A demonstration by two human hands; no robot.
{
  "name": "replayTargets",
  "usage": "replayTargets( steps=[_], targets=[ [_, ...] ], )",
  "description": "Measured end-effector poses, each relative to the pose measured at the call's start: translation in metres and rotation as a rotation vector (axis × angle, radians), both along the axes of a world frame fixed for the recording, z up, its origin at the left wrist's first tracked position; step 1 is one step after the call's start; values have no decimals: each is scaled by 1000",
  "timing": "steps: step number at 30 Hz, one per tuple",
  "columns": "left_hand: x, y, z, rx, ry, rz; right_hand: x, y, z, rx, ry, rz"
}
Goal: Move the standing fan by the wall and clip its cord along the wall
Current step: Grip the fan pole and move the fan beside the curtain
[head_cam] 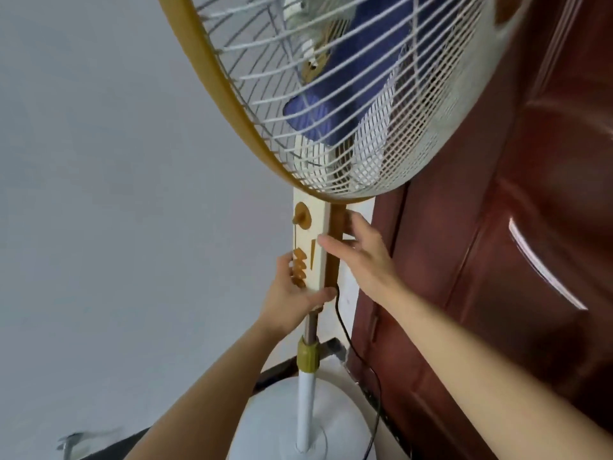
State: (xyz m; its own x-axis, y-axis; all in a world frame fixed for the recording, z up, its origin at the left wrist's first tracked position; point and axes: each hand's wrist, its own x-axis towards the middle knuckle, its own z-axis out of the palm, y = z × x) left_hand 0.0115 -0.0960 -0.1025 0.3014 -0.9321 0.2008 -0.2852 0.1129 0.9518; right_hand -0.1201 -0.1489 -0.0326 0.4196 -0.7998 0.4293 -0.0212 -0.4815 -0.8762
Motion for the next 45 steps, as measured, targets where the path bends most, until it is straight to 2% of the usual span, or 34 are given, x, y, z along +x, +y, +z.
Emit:
replayTargets(
  steps=[5,8,12,20,28,35,45],
  targets=[
    [0,-8,1,33,19,-21,22,-10,12,-48,-10,22],
    [1,-10,6,87,-80,-25,27,-12,15,-36,40,-16],
    [-1,-5,8,114,-105,4,27,-8,19,-41,92,-72],
    [-13,13,15,133,7,70,24,14,23,-117,24,-79],
    [-14,57,52,212,14,189,28,47,55,-109,112,-18],
    [21,109,146,238,60,324,66,89,156,-26,199,103],
    [100,274,356,235,113,535,163,242,379,-99,227,367]
  ],
)
